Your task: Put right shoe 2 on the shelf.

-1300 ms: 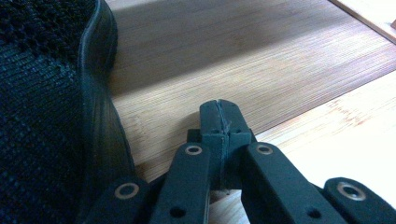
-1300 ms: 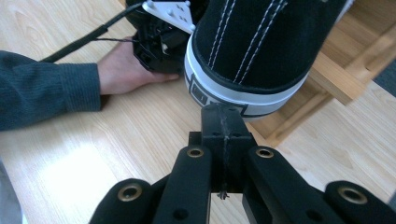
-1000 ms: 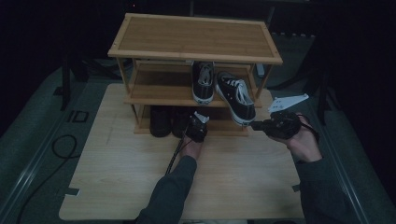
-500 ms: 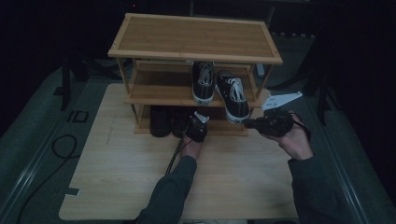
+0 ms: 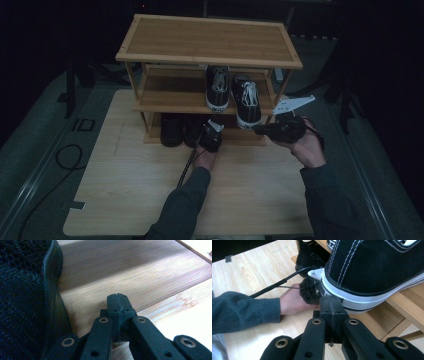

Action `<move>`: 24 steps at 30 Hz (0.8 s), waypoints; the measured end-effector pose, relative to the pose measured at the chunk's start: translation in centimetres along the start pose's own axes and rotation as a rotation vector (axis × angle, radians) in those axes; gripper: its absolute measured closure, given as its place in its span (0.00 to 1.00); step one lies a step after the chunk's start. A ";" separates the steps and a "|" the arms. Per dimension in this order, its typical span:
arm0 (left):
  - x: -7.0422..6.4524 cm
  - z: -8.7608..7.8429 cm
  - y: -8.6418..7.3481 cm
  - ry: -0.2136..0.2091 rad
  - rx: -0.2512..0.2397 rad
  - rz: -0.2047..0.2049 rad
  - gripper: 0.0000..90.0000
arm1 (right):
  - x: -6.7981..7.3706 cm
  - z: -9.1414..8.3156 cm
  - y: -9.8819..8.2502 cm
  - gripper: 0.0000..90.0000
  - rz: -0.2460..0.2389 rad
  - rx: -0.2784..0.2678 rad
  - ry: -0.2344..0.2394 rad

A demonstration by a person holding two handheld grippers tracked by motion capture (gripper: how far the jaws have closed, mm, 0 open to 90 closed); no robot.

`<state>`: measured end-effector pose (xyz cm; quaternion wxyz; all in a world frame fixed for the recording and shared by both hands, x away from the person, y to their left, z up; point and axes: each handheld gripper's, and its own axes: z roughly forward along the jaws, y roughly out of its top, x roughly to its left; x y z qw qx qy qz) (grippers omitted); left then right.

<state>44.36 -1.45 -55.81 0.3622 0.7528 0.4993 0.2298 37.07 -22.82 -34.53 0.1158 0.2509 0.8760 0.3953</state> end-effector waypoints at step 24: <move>0.0 0.0 0.0 -0.004 -0.001 -0.003 1.00 | -0.7 1.7 0.6 1.00 0.030 -0.021 0.002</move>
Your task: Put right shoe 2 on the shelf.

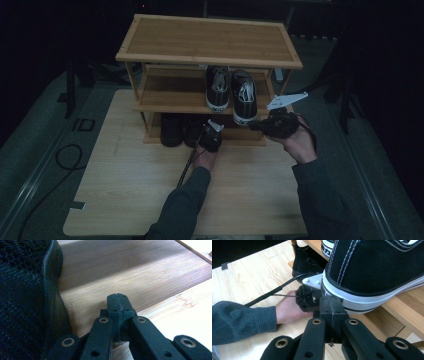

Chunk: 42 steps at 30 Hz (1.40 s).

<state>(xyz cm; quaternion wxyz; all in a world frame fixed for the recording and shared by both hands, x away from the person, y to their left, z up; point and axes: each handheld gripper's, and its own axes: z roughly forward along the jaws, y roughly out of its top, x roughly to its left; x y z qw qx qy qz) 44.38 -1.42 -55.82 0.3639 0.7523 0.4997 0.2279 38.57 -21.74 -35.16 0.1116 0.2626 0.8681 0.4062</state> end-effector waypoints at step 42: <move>0.0 0.0 0.0 0.000 0.003 0.004 1.00 | -0.3 1.0 1.0 1.00 0.017 -0.026 -0.037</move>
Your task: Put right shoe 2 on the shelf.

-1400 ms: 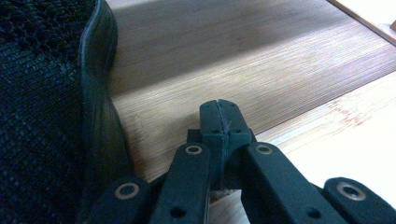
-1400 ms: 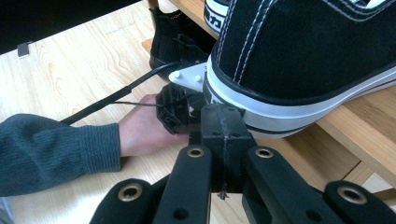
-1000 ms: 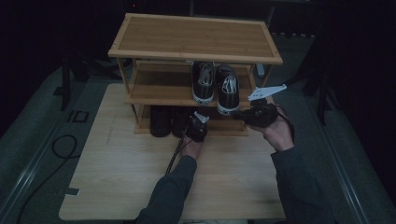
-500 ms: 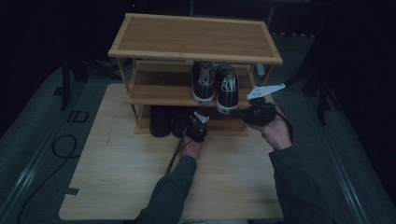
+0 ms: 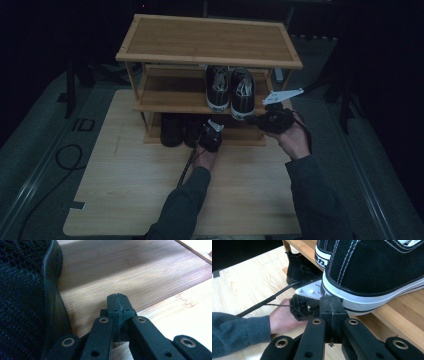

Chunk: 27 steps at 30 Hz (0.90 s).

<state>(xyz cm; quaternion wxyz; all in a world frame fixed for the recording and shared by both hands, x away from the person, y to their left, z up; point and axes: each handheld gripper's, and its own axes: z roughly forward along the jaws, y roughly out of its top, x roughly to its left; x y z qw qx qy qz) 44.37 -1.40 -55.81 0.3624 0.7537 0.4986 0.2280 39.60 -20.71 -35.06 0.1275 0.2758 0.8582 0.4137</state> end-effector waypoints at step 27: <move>0.0 0.0 0.0 0.005 -0.003 -0.004 1.00 | 0.1 1.7 0.6 1.00 -0.004 0.018 -0.073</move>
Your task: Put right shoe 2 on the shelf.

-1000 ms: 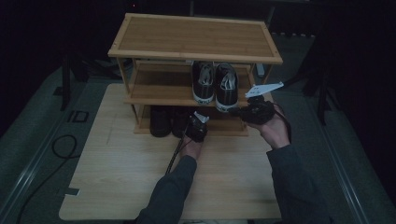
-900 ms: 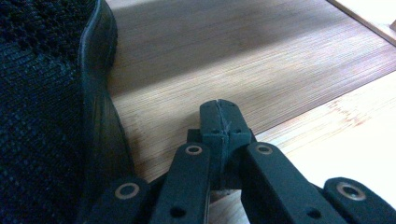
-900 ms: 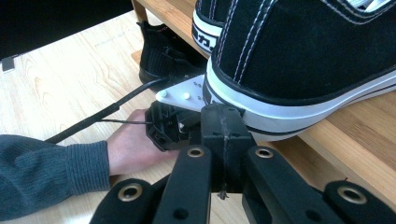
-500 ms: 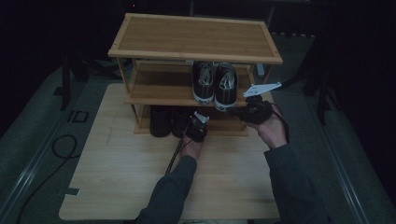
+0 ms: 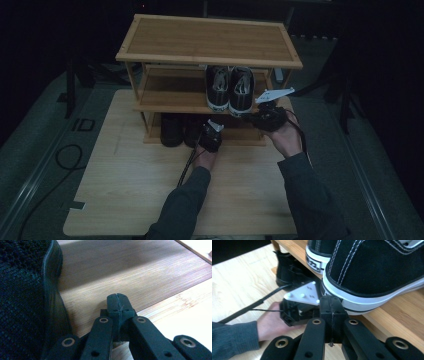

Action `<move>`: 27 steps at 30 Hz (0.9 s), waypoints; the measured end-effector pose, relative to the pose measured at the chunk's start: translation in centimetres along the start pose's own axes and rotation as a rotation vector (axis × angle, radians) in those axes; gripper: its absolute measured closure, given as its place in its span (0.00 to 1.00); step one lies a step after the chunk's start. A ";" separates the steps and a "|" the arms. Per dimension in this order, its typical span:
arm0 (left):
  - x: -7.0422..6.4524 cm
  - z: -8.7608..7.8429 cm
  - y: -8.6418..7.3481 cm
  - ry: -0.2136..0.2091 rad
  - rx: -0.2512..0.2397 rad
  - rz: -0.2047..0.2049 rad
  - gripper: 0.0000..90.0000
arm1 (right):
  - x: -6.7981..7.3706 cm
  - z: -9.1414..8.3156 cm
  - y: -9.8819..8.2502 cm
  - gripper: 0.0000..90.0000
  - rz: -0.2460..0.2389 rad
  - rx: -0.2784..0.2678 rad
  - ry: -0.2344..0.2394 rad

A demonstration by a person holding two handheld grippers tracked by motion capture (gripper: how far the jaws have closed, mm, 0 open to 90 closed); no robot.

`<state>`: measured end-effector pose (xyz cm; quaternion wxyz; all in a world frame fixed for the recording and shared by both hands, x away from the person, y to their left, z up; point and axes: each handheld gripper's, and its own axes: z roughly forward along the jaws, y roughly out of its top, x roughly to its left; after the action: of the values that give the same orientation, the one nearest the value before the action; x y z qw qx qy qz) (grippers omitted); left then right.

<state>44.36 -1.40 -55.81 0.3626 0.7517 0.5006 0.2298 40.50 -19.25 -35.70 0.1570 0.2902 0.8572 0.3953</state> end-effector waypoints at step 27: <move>0.0 0.0 0.0 -0.002 0.002 0.002 1.00 | -0.5 1.0 0.0 1.00 0.026 0.007 -0.066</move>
<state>44.36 -1.41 -55.80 0.3621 0.7530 0.4996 0.2288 41.37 -18.99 -36.32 0.1789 0.3146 0.8492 0.3846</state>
